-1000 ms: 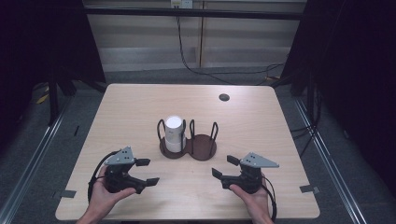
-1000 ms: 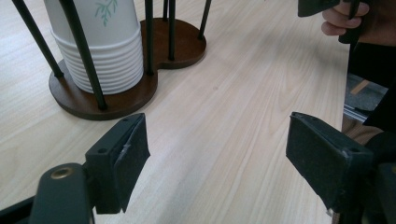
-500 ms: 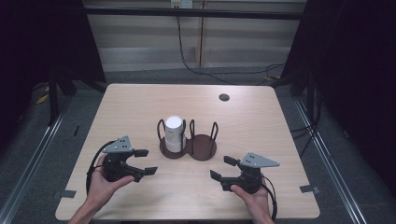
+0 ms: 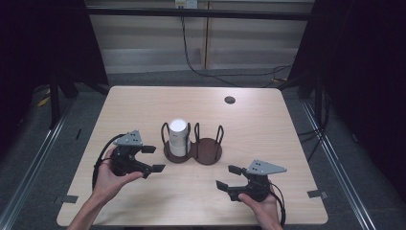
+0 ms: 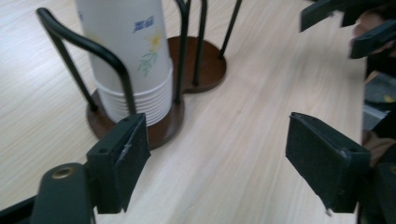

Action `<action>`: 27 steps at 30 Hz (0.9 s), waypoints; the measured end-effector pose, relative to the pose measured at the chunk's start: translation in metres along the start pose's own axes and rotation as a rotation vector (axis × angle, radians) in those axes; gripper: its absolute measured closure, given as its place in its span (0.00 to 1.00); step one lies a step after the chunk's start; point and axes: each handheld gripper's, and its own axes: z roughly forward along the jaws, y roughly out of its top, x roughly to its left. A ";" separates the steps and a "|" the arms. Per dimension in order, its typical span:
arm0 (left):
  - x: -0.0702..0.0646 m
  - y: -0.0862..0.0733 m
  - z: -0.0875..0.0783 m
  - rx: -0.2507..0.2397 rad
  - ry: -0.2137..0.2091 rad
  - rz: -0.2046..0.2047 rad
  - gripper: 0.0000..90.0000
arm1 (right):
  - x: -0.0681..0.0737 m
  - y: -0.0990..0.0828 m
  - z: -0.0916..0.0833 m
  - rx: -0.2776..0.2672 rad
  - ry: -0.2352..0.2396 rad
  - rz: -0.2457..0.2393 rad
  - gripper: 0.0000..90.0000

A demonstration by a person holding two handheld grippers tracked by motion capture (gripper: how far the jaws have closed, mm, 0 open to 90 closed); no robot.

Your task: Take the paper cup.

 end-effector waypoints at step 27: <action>0.026 0.066 -0.001 0.073 0.049 0.028 0.30 | 0.002 -0.004 0.008 0.050 0.030 -0.010 0.25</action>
